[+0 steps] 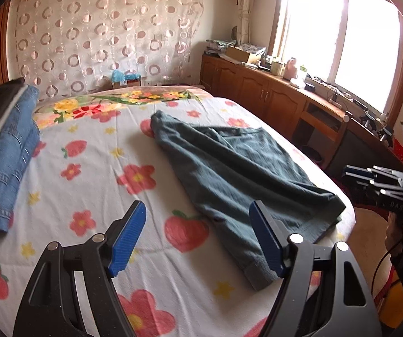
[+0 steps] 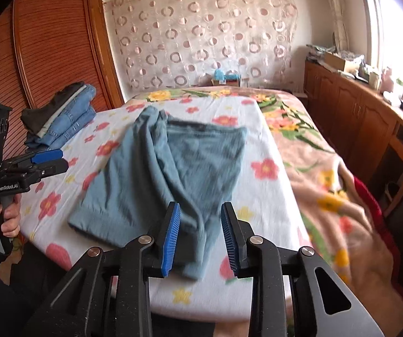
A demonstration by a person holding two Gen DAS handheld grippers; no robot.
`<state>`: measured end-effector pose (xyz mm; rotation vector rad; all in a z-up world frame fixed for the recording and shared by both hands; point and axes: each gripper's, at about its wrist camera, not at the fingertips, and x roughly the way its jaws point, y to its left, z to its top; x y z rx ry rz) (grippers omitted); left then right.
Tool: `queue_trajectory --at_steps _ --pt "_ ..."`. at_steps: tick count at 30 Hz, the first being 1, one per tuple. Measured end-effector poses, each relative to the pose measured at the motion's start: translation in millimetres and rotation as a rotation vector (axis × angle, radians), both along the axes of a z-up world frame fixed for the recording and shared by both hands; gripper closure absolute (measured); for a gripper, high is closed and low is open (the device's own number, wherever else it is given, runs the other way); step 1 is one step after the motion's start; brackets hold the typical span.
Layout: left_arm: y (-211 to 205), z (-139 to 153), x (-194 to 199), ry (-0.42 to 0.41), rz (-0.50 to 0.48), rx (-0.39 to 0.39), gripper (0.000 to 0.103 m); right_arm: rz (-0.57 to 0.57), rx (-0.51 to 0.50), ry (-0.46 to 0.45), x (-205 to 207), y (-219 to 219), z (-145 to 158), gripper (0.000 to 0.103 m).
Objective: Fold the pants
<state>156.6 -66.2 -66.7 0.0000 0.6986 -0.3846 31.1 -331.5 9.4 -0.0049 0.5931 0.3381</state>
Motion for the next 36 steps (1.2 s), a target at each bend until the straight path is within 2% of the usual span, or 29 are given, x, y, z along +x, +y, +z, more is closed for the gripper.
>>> queue_trajectory --at_steps 6,12,23,32,34,35,36 --pt "6 9 13 -0.021 0.019 0.004 0.026 0.053 -0.004 -0.021 42 20 9 0.072" --pt "7 13 23 -0.035 0.024 0.018 0.026 0.099 0.000 0.017 94 43 8 0.072" --pt "14 5 24 -0.022 0.035 0.014 0.026 0.155 -0.002 0.188 174 68 -9 0.072" --pt "12 -6 22 0.001 0.029 0.013 0.026 0.171 0.010 0.263 204 83 -14 0.072" --pt "10 -9 21 0.006 0.027 0.013 0.026 0.180 0.008 0.283 208 85 -17 0.083" --pt "10 -10 21 0.008 0.026 0.014 0.026 0.192 0.011 0.293 211 87 -19 0.095" --pt "10 -11 21 0.009 0.024 0.016 0.026 0.211 0.013 0.295 211 87 -19 0.098"
